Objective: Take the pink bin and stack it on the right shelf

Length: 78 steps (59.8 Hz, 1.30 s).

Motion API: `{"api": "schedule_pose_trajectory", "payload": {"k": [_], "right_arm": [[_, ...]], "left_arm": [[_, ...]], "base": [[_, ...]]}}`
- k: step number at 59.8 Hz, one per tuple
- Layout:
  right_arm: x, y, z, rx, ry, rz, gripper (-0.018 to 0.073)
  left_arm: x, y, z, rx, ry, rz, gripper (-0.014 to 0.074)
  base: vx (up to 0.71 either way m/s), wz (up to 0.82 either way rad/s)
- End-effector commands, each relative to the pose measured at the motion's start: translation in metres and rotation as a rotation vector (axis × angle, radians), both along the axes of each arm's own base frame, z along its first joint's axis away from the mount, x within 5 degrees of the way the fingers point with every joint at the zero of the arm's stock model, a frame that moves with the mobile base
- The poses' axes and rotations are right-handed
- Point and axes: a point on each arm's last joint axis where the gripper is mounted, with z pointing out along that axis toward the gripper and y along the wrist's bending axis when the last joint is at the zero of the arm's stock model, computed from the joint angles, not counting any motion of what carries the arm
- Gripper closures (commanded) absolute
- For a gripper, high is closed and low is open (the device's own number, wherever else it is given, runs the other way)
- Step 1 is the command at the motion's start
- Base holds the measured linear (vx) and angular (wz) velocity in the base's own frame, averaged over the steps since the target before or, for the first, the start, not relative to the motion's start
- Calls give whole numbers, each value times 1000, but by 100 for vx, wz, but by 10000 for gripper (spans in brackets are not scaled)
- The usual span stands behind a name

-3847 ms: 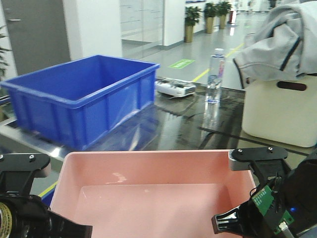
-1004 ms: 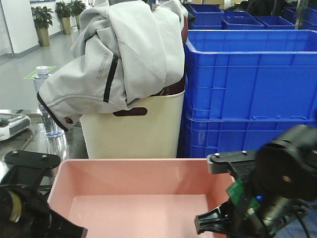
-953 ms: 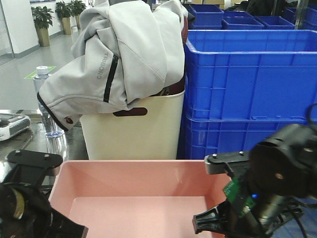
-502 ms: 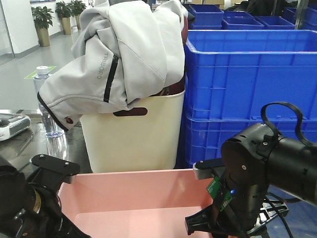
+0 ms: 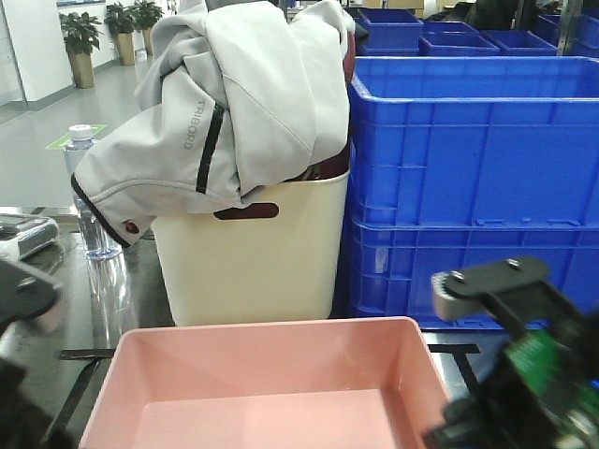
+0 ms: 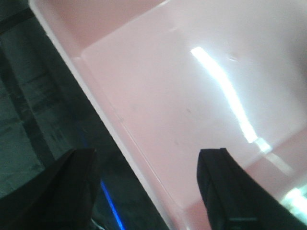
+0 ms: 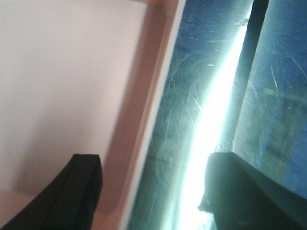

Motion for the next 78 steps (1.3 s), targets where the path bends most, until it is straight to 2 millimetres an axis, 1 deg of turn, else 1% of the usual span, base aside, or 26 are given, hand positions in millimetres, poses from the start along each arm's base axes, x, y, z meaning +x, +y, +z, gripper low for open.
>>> {"api": "schedule_pose_trajectory", "payload": {"k": [1,9,16,22,27,30,33,39,40,45,49,55,65,71,78], "right_arm": [[-21,-14,14,28,-138,60,48],[-53,-32,11,28,-189,126,48],[-74,-42,4,38,-214,172,48],[-87,-49,-4,63,-242,175,52],[-94,-52,-10,70,-269,191,86],[-99,-54,-14,71,-285,219,132],[-102,-54,-16,74,-298,236,178],[-105,-55,-19,100,-314,244,306],[-106,-55,-19,102,-318,244,340],[-106,-55,-21,95,-306,244,433],[-107,-56,-22,94,-299,242,499],[-107,-56,-22,94,-299,242,573],[-107,-56,-22,95,-299,241,573],[-107,-56,-22,94,-297,241,571],[-107,-56,-22,95,-298,241,571]], "left_arm": [[-21,7,13,-99,-115,-56,37],[-51,22,8,-163,-193,-85,37],[-70,34,0,-189,-248,-90,37],[-82,41,-10,-200,-277,-94,45],[-89,46,-17,-204,-292,-98,84],[-92,48,-21,-208,-300,-97,123],[-93,48,-22,-212,-307,-96,171],[-94,49,-23,-219,-323,-94,290],[-94,49,-23,-221,-324,-93,314],[-94,49,-23,-218,-320,-94,407],[-94,49,-23,-217,-318,-94,465],[-94,49,-23,-217,-318,-94,525],[-94,49,-23,-217,-318,-94,578],[-94,49,-23,-219,-320,-93,580],[-101,55,-21,-234,-352,-62,579]], "base": [[0,0],[0,0],[0,0],[0,0],[0,0],[0,0],[0,0],[0,0],[0,0],[0,0],[0,0],[0,0],[0,0],[0,0],[0,0]]}}
